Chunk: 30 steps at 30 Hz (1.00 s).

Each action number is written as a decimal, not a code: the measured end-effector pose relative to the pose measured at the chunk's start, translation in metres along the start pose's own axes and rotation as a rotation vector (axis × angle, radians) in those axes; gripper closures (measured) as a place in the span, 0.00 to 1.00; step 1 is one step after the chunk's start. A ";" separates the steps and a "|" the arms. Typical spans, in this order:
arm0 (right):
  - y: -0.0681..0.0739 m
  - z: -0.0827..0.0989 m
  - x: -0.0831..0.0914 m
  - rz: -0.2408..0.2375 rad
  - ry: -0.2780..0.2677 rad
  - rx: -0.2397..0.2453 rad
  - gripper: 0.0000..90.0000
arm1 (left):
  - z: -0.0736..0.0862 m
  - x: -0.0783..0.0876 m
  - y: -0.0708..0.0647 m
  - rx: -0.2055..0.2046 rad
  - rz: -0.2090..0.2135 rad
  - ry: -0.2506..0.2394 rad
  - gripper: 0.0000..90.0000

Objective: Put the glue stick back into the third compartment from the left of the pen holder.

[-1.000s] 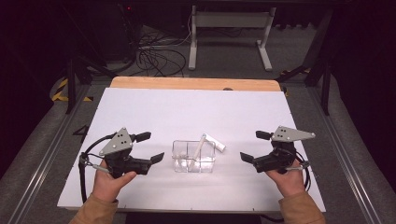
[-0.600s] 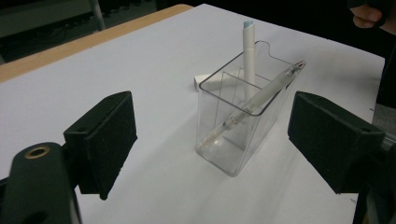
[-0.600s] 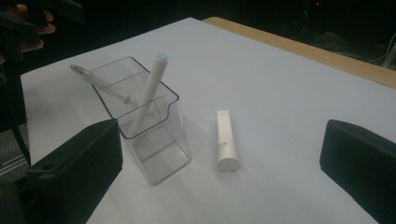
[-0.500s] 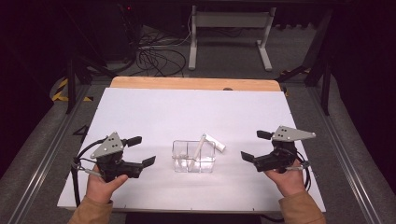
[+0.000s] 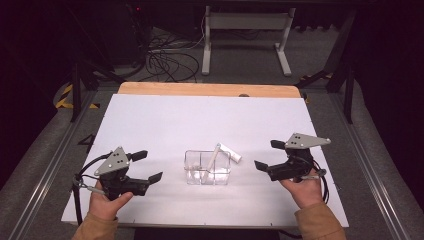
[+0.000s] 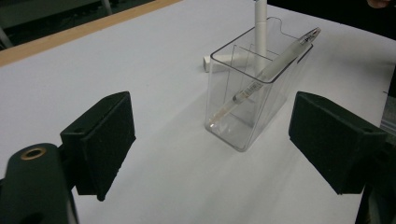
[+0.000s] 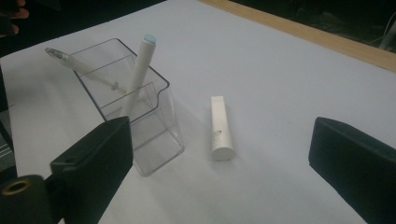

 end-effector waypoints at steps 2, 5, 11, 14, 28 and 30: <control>-0.001 0.000 -0.004 0.004 0.017 -0.005 0.10 | 0.002 0.000 0.000 0.018 0.009 0.001 0.17; -0.003 0.001 -0.011 0.012 0.045 -0.011 0.12 | 0.004 0.000 0.001 0.011 0.005 0.017 0.16; -0.006 0.006 -0.029 0.012 0.098 -0.010 0.13 | 0.005 0.001 0.001 0.005 -0.005 0.021 0.17; -0.008 0.009 -0.037 0.012 0.121 -0.011 0.13 | 0.006 0.002 0.002 0.013 -0.009 0.020 0.17; -0.016 0.021 -0.066 0.053 0.212 0.018 0.20 | 0.008 0.003 0.005 -0.008 -0.042 0.030 0.16; -0.017 0.024 -0.070 0.056 0.224 0.017 0.20 | 0.008 0.004 0.004 0.001 -0.036 0.025 0.16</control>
Point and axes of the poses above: each handheld gripper's, and its own axes: x roughly backward along the jaws, z roughly out of its underside, y roughly to its left, the point moved 10 cm from there along -x, roughly forward along the jaws, and after that the axes turned 3 degrees about -z, right-handed, at the moved point
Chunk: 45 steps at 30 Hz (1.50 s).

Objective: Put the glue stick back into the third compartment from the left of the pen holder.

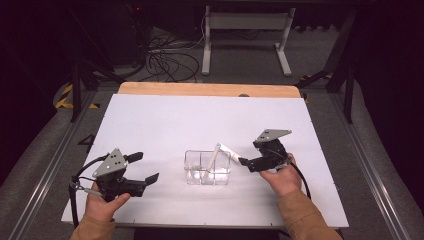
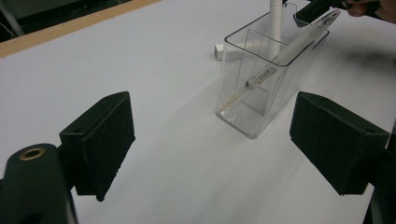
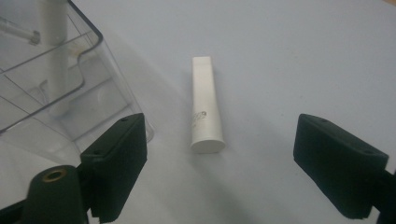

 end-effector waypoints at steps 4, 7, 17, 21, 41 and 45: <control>0.000 0.001 -0.007 0.003 0.010 0.000 0.21 | 0.000 0.001 0.002 -0.009 -0.012 -0.002 0.16; 0.000 0.003 -0.011 0.002 0.024 0.005 0.23 | 0.000 0.002 0.003 -0.006 -0.017 -0.002 0.16; 0.004 0.010 -0.030 -0.007 0.076 0.024 0.27 | 0.001 0.004 0.005 0.001 -0.021 -0.004 0.16; 0.006 0.013 -0.037 -0.014 0.102 0.027 0.30 | 0.001 0.004 0.005 0.001 -0.027 -0.003 0.16; 0.005 0.018 -0.054 -0.011 0.153 0.044 0.61 | 0.000 0.008 0.007 0.006 -0.028 -0.015 0.17; 0.005 0.020 -0.055 -0.006 0.161 0.051 0.66 | -0.001 0.009 0.007 0.009 -0.028 -0.017 0.17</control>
Point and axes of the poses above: each handheld gripper's, and its own axes: x roughly backward along the jaws, z roughly out of its underside, y roughly to its left, the point moved 10 cm from there along -x, roughly forward along the jaws, and after that the axes turned 3 degrees about -z, right-handed, at the moved point
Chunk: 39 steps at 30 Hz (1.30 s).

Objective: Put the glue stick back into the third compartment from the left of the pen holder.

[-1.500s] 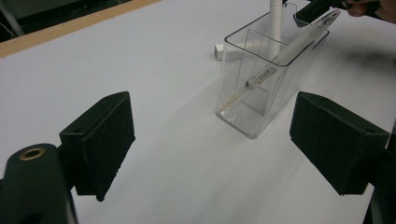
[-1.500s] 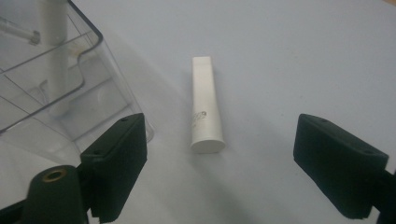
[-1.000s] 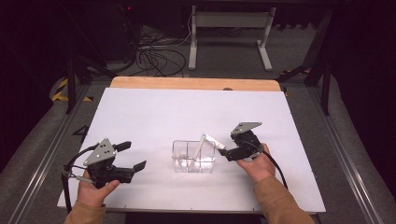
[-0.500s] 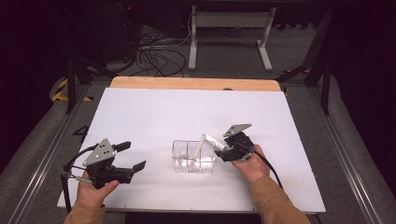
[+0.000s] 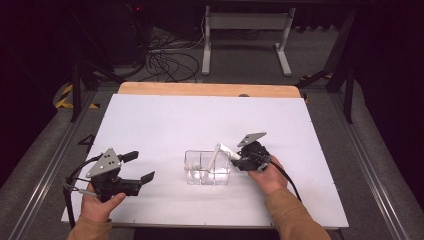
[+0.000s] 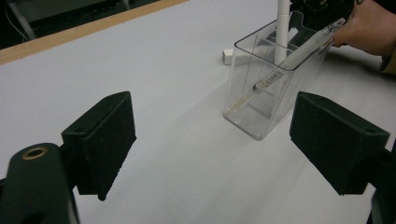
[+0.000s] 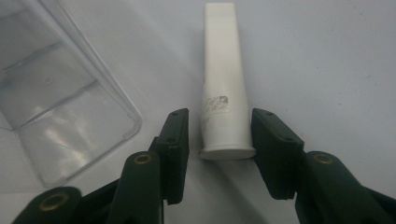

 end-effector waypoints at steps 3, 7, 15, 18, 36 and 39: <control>0.001 0.000 0.000 0.003 0.004 0.003 0.71 | 0.000 0.000 0.000 -0.001 0.000 0.001 0.17; 0.002 -0.001 0.000 0.009 0.006 0.008 0.72 | 0.000 0.000 -0.001 0.000 0.001 0.002 0.17; 0.002 -0.001 0.000 0.019 0.014 0.012 0.72 | 0.000 0.000 0.000 -0.002 0.000 0.001 0.17; 0.001 -0.002 0.004 0.019 0.011 0.003 0.72 | 0.000 0.001 0.001 0.001 -0.002 -0.001 0.17; 0.002 -0.021 0.059 0.002 -0.041 -0.019 0.73 | 0.000 0.003 0.000 0.003 -0.001 -0.008 0.17; 0.006 -0.025 0.065 -0.004 -0.044 -0.014 0.73 | -0.001 0.003 0.000 0.004 0.000 -0.012 0.17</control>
Point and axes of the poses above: each handheld gripper's, and its own axes: x roughly backward along the jaws, z roughly out of its underside, y roughly to its left, the point moved 10 cm from there along -x, roughly forward along the jaws, and after that the axes turned 3 degrees about -z, right-handed, at the moved point
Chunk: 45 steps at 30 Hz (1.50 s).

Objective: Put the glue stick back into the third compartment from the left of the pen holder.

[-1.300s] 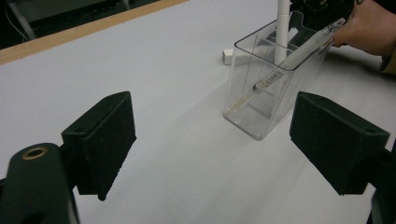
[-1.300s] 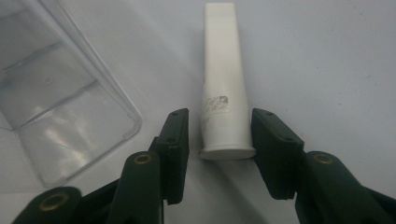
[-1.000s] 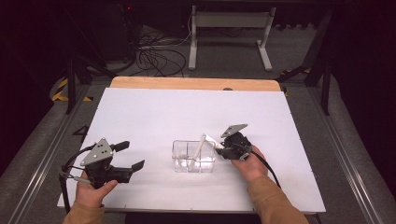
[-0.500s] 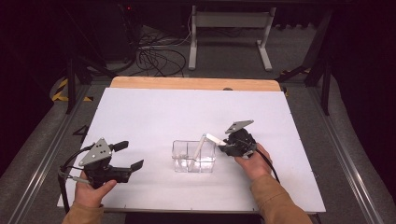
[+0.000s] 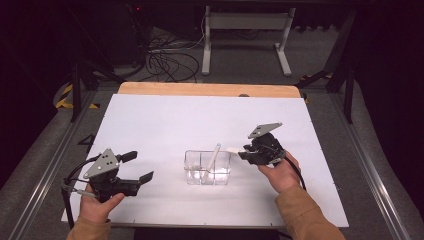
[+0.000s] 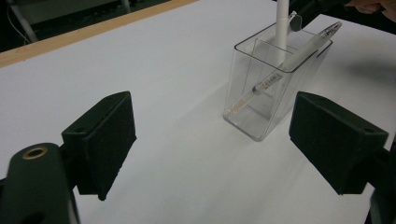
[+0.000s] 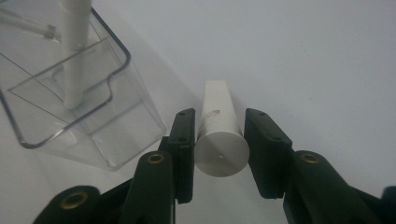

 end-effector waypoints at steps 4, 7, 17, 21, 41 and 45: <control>0.003 -0.004 0.007 -0.001 -0.001 0.010 0.73 | 0.000 0.000 0.000 -0.001 0.000 0.001 0.17; 0.004 -0.008 0.014 0.004 -0.005 0.012 0.73 | 0.000 0.001 0.000 0.000 -0.001 -0.002 0.17; 0.010 -0.018 0.038 0.020 -0.027 0.033 0.73 | 0.000 0.001 -0.001 0.001 0.003 0.000 0.17; 0.011 -0.021 0.047 0.021 -0.038 0.033 0.73 | 0.000 0.001 -0.001 0.002 0.006 -0.001 0.17; 0.025 -0.033 0.085 0.023 -0.073 0.080 0.73 | 0.001 0.000 -0.002 -0.004 0.005 0.004 0.17; 0.032 -0.036 0.087 0.008 -0.056 0.099 0.73 | 0.001 0.001 -0.002 -0.005 0.005 0.002 0.17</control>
Point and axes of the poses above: each handheld gripper's, and its own axes: x roughly backward along the jaws, z roughly out of its underside, y roughly to its left, the point moved 10 cm from there along -x, roughly forward along the jaws, and after that the axes turned 3 degrees about -z, right-handed, at the moved point
